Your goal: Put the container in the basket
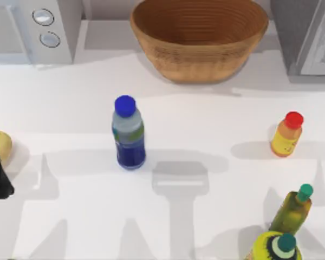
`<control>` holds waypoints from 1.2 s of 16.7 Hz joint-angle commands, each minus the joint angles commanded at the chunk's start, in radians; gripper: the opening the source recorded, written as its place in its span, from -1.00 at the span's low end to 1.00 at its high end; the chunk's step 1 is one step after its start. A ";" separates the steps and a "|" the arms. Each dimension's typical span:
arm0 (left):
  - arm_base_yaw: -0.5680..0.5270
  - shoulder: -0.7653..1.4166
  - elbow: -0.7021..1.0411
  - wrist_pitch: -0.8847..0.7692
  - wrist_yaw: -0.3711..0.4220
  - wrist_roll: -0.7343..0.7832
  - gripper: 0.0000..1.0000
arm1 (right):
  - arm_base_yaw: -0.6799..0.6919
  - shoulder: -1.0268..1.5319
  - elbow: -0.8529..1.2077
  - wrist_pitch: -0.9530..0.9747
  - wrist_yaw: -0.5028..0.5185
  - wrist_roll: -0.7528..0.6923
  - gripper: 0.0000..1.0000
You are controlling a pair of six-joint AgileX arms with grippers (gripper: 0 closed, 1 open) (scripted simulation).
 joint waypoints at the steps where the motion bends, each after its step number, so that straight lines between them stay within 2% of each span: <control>1: 0.000 0.072 0.003 0.054 0.009 0.001 1.00 | 0.000 0.000 0.000 0.000 0.000 0.000 1.00; 6: -0.036 0.574 0.027 0.393 0.101 0.012 1.00 | 0.000 0.000 0.000 0.000 0.000 0.000 1.00; 13: -0.155 1.236 0.103 0.949 0.305 0.030 1.00 | 0.000 0.000 0.000 0.000 0.000 0.000 1.00; 20: -0.256 1.729 0.192 1.417 0.475 0.052 1.00 | 0.000 0.000 0.000 0.000 0.000 0.000 1.00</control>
